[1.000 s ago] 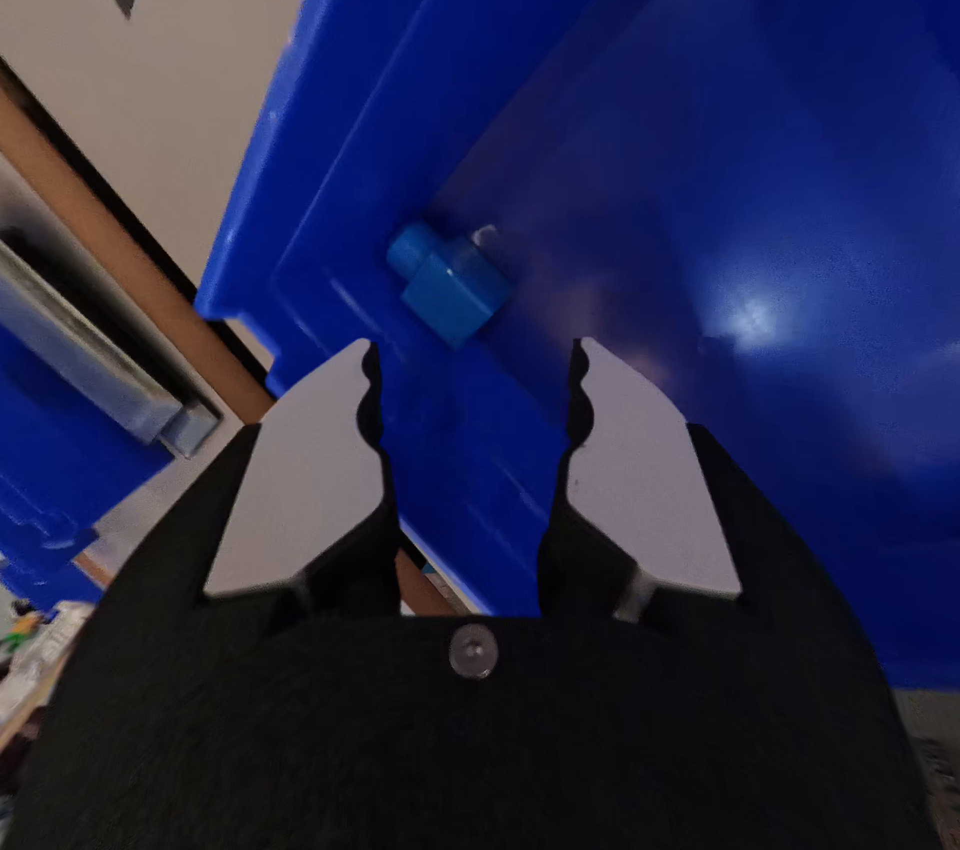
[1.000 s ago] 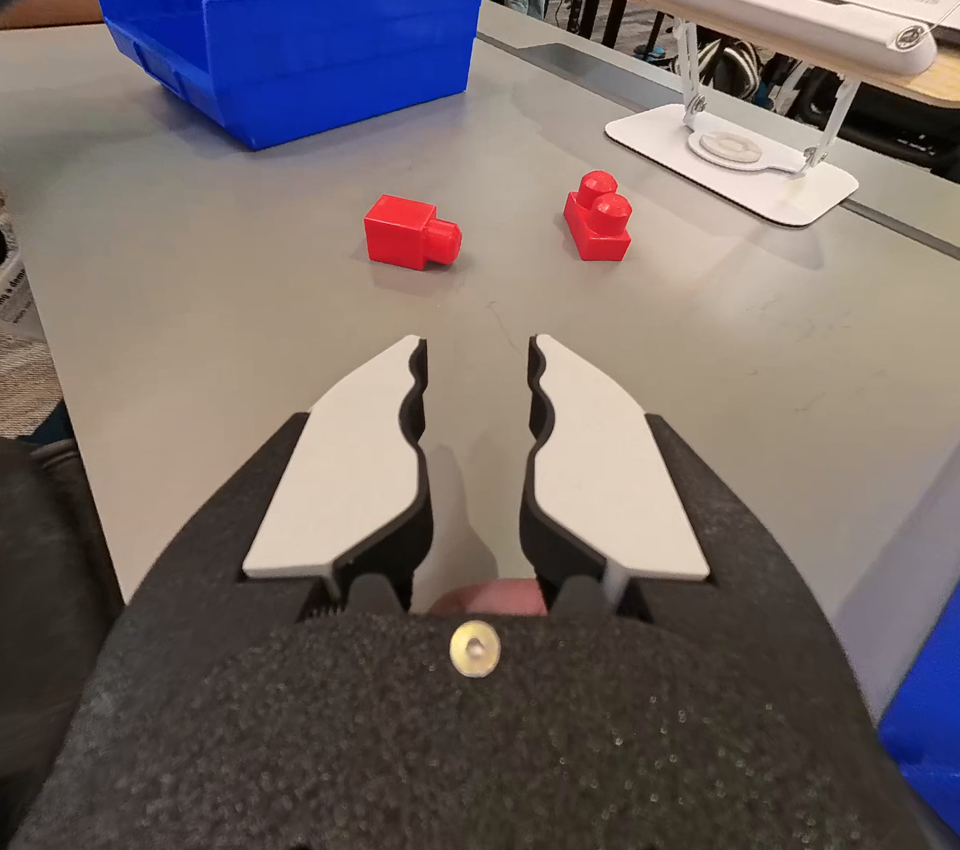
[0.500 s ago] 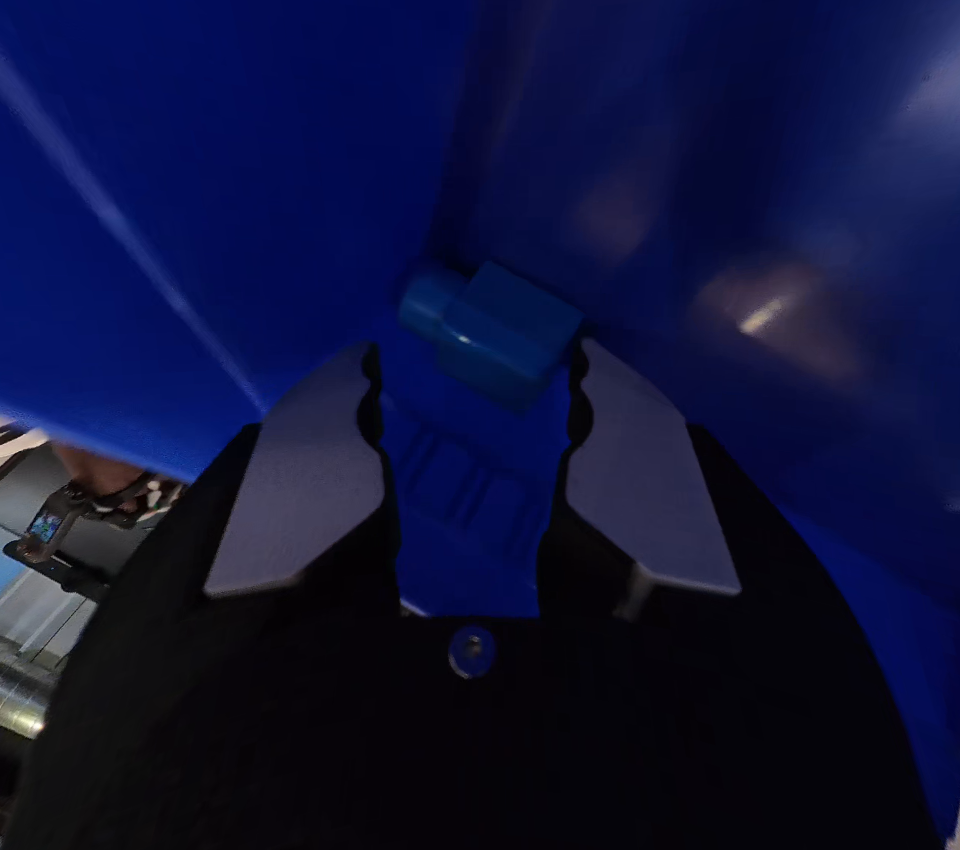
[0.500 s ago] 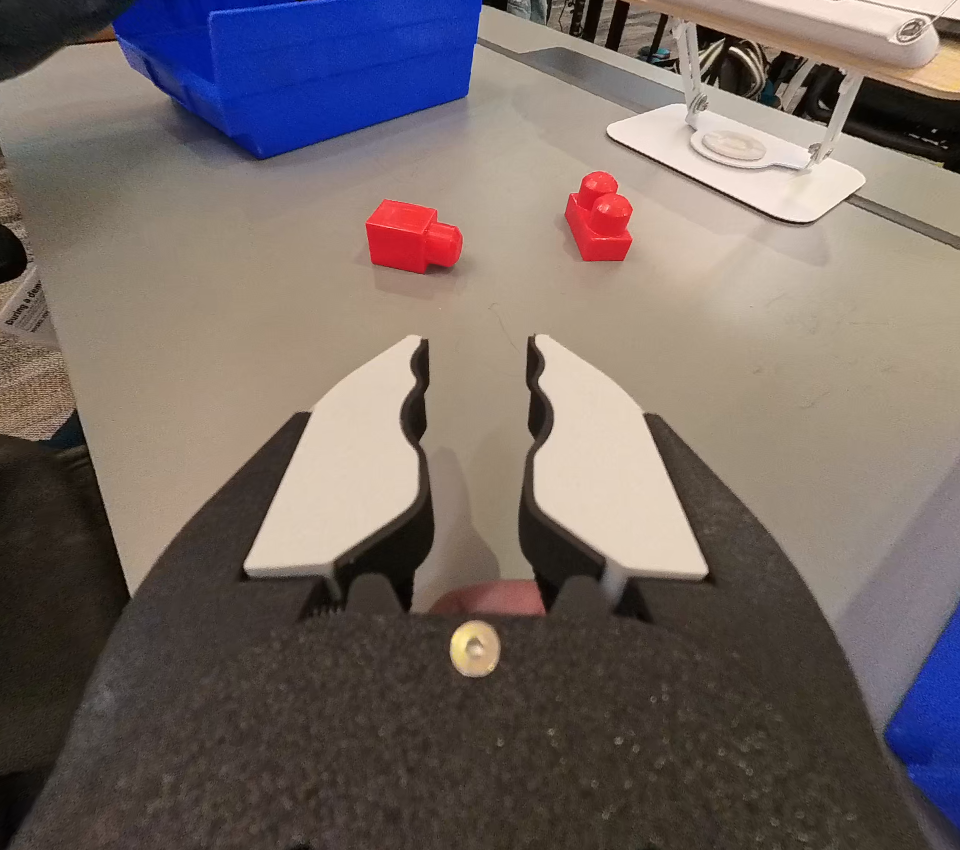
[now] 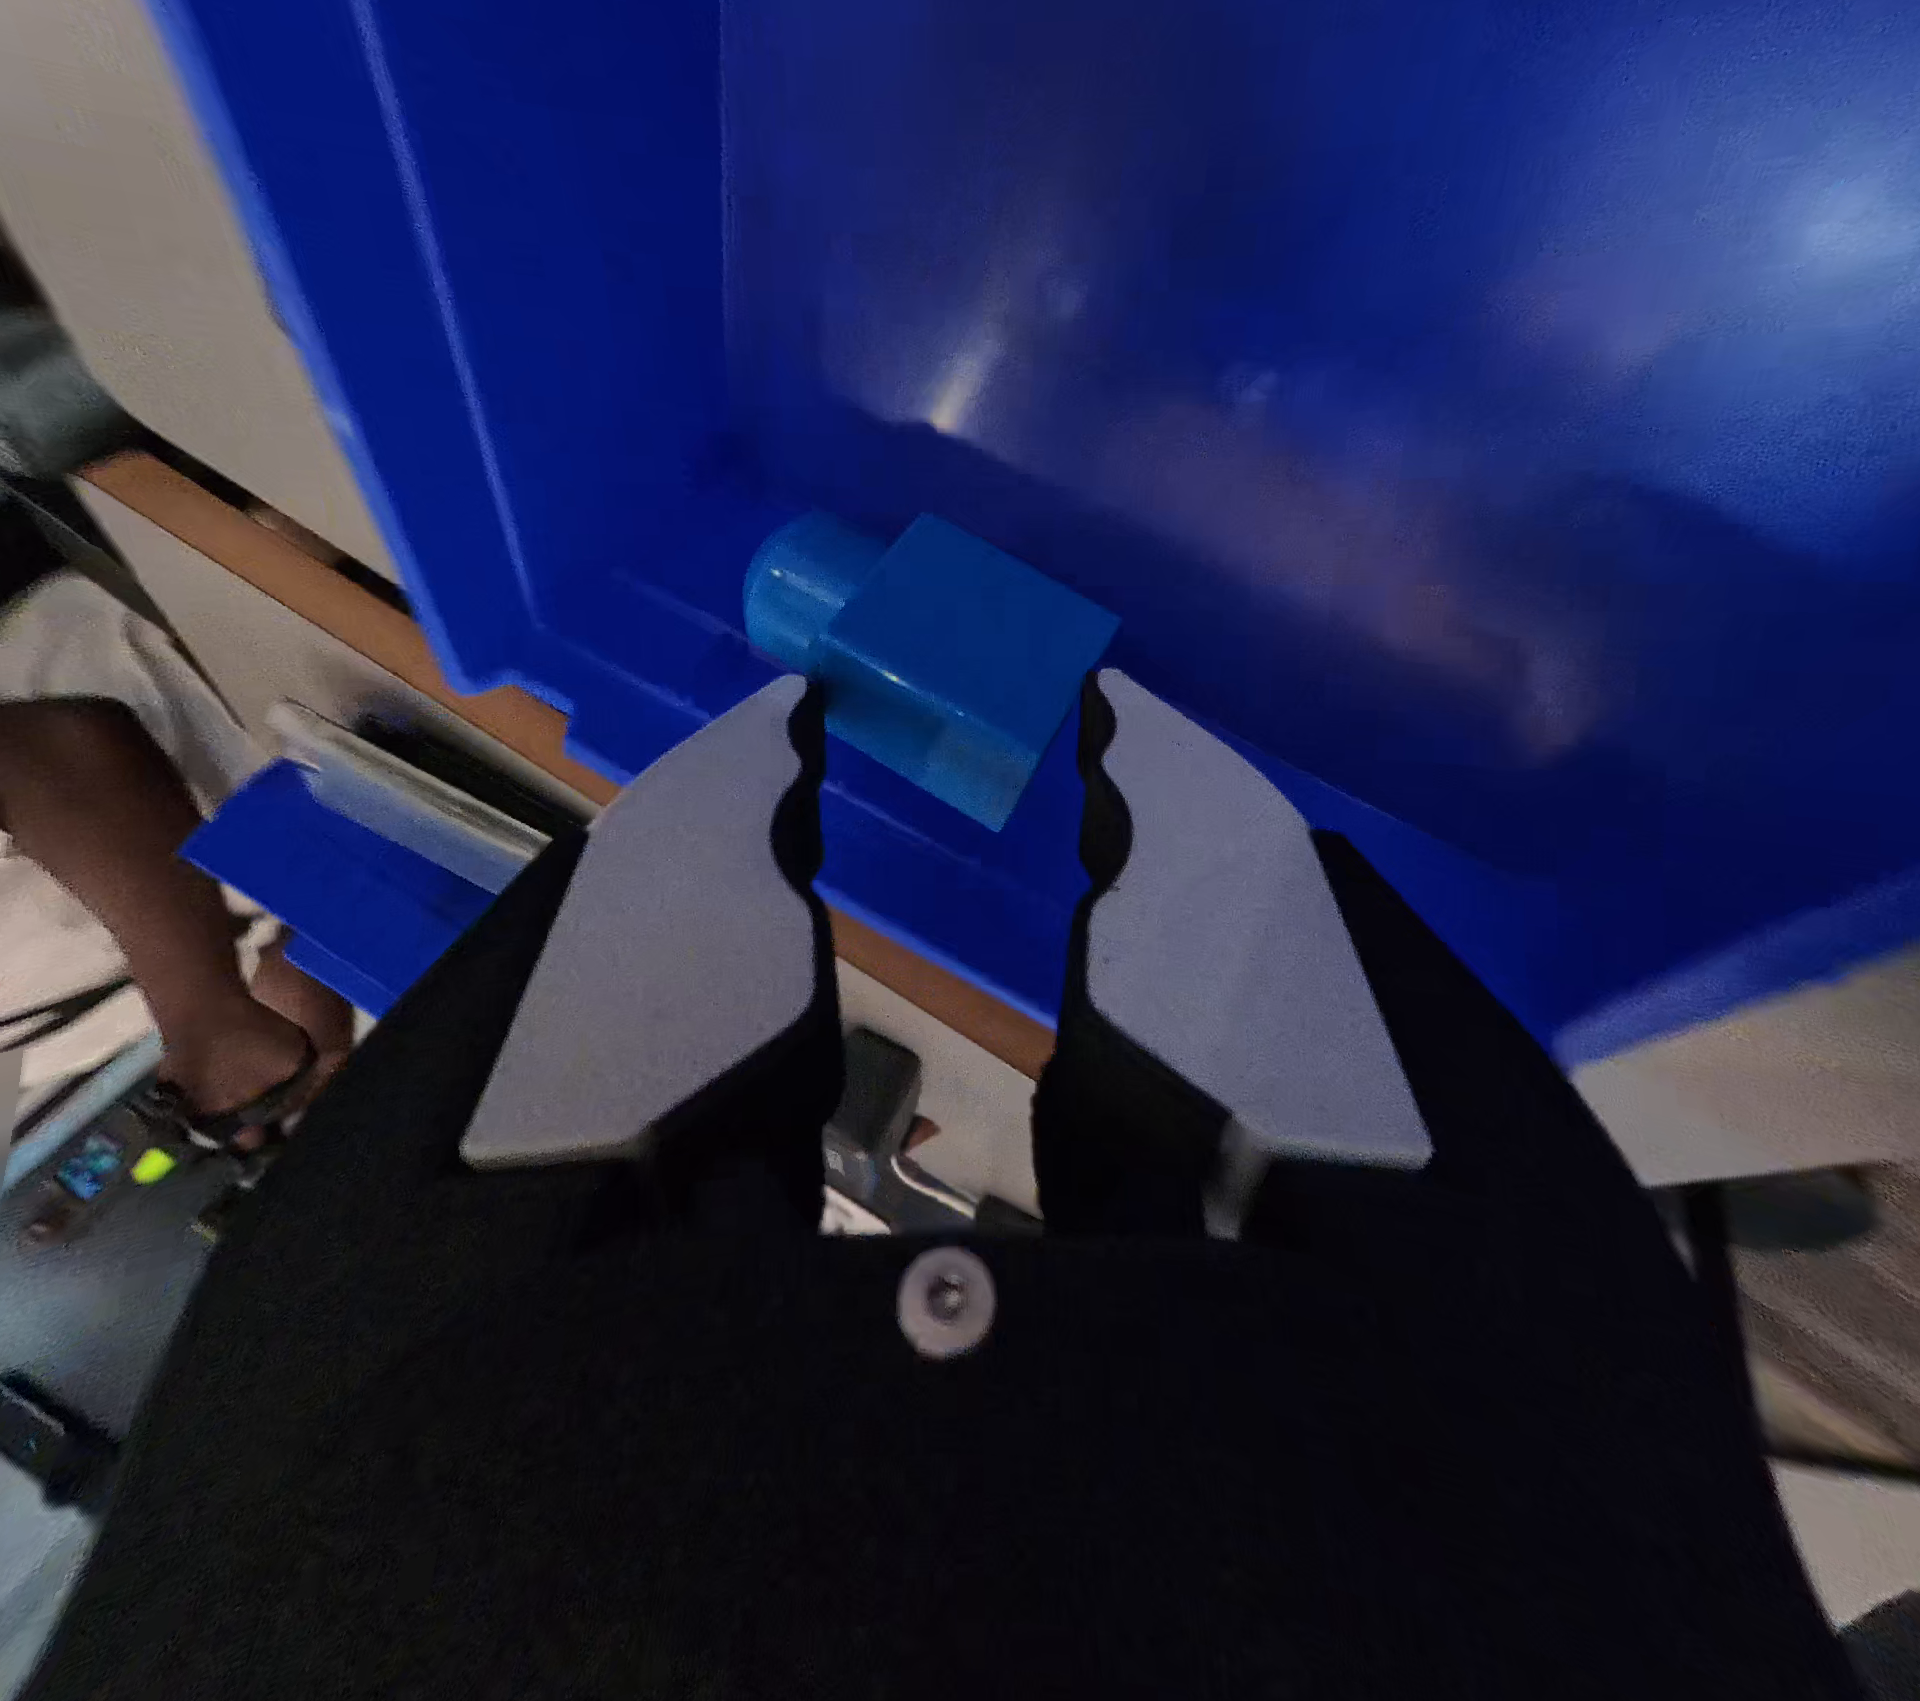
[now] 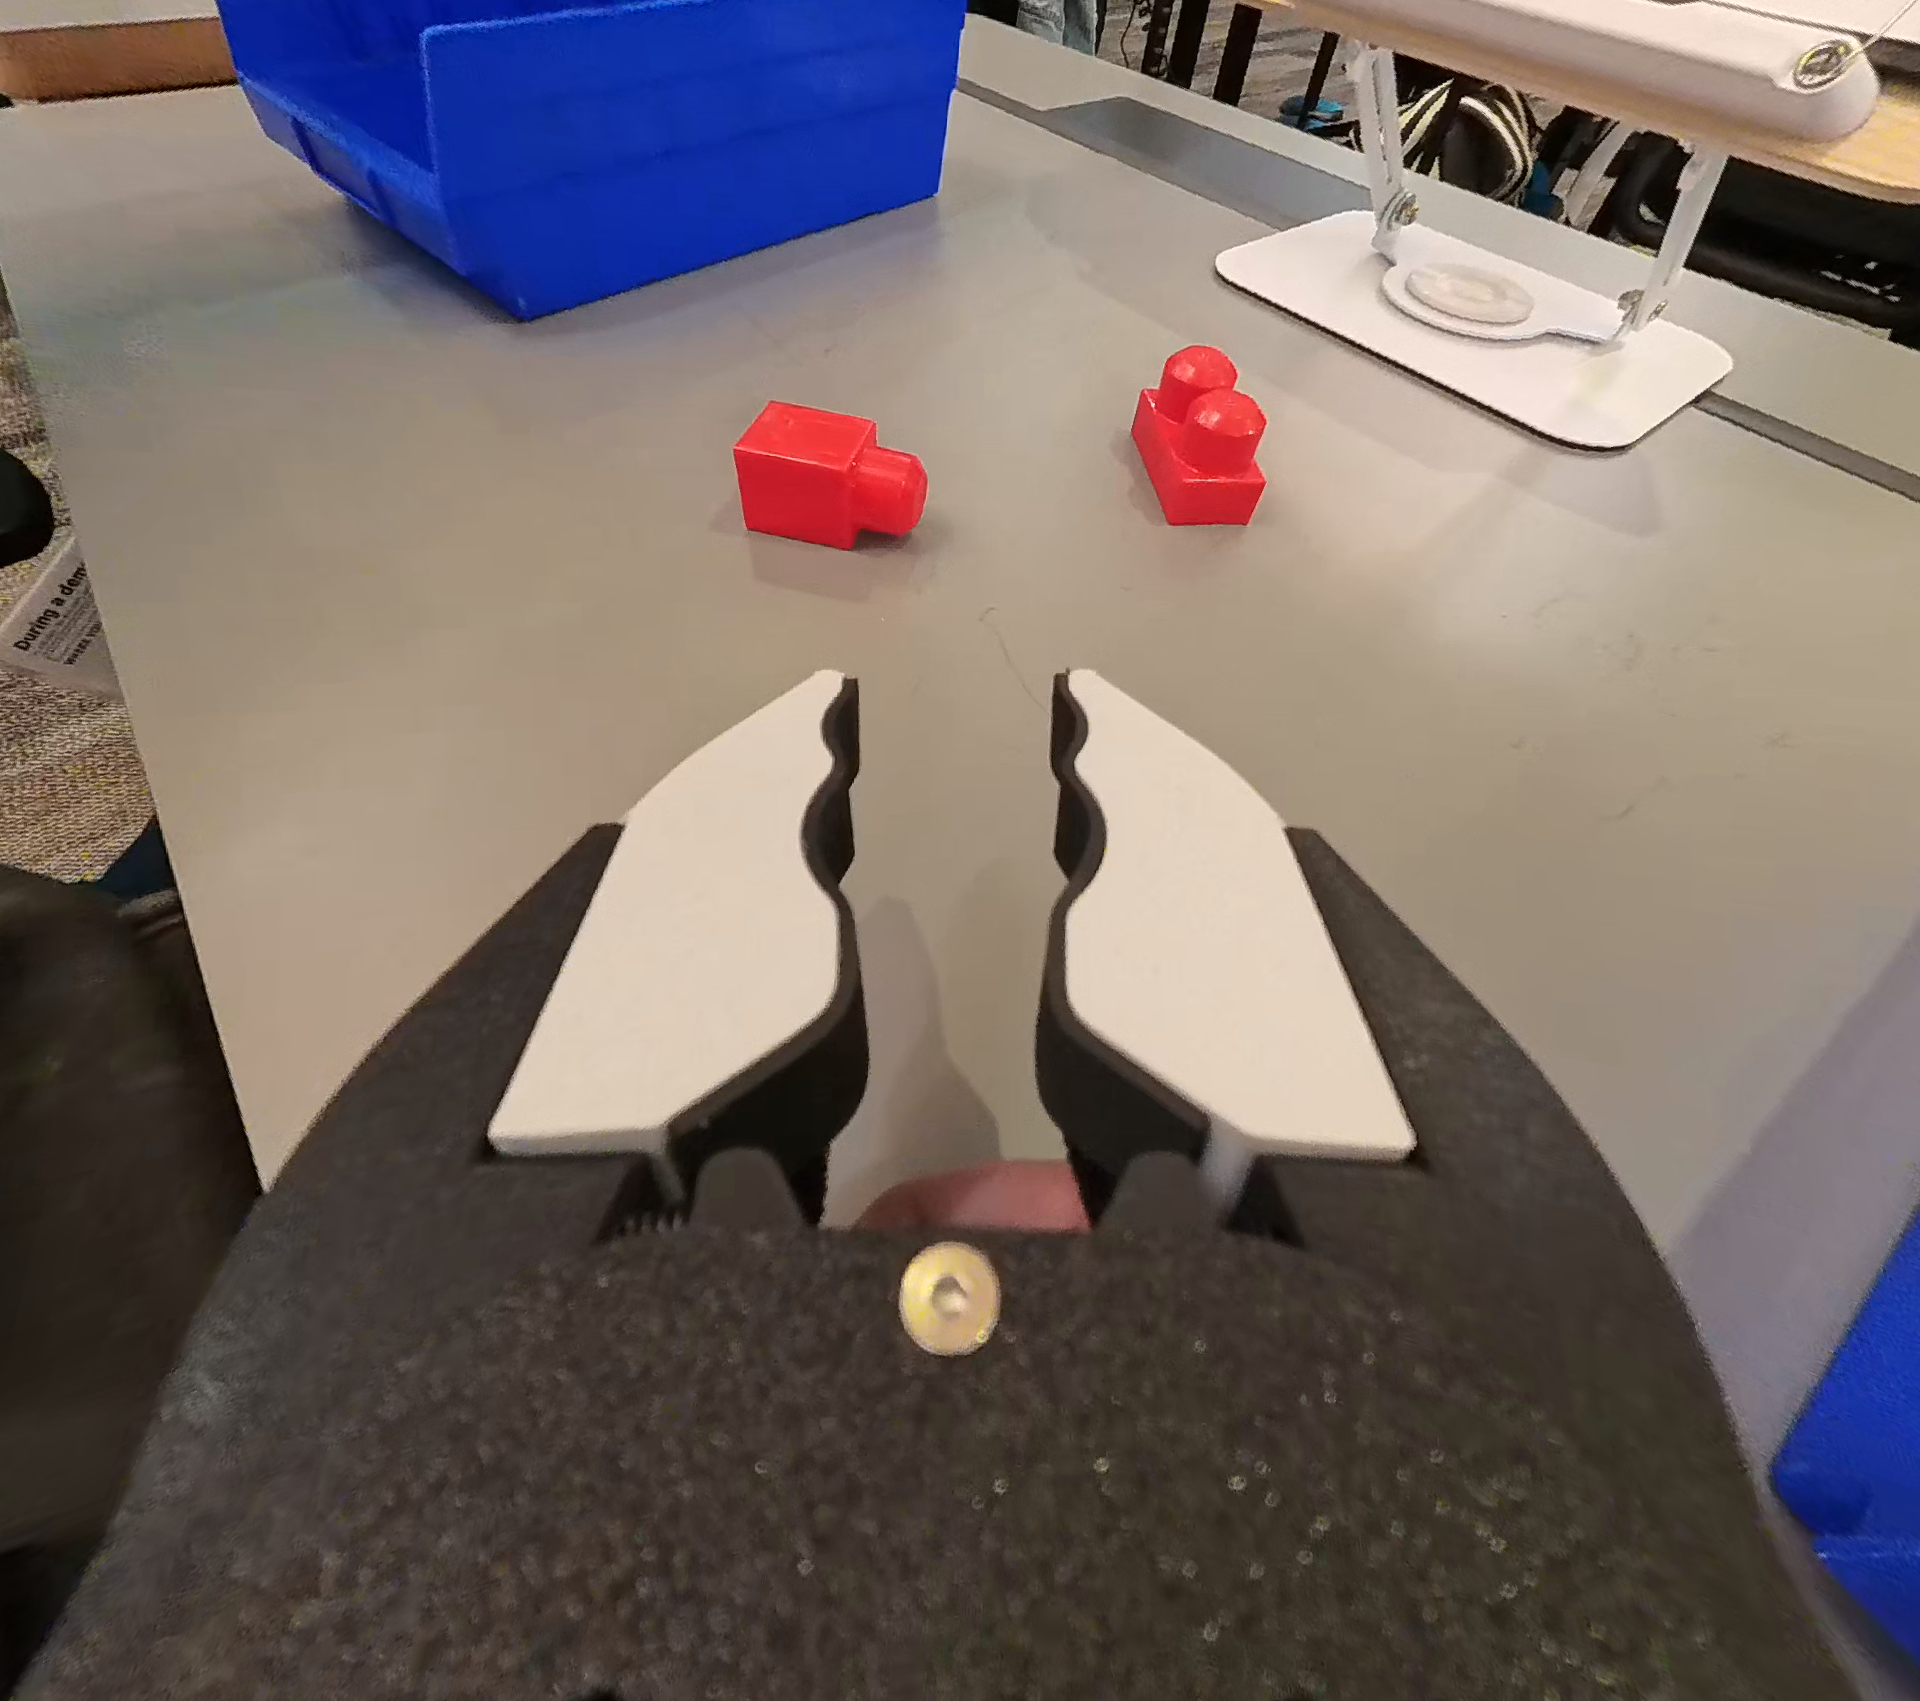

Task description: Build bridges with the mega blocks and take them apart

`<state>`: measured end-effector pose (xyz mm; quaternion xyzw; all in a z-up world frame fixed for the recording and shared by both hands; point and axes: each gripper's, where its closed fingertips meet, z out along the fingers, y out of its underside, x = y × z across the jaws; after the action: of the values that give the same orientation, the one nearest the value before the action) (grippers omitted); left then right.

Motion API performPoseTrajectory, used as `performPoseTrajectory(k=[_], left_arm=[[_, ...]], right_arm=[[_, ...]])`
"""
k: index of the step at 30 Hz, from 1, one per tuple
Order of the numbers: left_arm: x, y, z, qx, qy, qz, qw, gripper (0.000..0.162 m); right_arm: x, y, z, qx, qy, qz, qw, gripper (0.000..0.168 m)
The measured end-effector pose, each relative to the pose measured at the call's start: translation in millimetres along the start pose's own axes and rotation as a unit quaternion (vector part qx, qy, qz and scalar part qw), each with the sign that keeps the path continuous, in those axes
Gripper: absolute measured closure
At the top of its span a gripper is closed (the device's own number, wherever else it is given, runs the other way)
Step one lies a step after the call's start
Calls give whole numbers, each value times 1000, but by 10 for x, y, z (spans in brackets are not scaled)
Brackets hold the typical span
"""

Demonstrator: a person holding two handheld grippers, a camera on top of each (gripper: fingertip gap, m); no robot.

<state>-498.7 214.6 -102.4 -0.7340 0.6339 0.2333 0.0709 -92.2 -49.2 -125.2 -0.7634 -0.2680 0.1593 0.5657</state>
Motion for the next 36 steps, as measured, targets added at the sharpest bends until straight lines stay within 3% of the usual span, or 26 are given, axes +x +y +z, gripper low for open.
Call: performPoseTrajectory(k=[5,9,14,20,28,30,36], left_arm=[[526,-656,-930,122,-21,82,989,116],[1022,-1190,-1236,133,-67,201,968,116],[1464,-1724,-937,118,-110,322,933,116],[1675,-2081,-555,122,-109,370,915,116],[1736,-2331,-463,139,-127,399,897,117],[1723,-2397,-497,148,-137,400,894,128],[1779,-2462,-536,168,-126,412,887,129]], right_arm=[[-4,5,7,-3,3,-6,1000,133],[-9,9,13,-6,6,-11,1000,133],[1,-5,-1,1,9,-9,1000,135],[17,-10,-17,6,11,-4,1000,136],[18,-2,-6,3,3,4,1000,136],[15,-1,-5,2,2,4,1000,136],[15,1,-3,2,-1,6,1000,136]])
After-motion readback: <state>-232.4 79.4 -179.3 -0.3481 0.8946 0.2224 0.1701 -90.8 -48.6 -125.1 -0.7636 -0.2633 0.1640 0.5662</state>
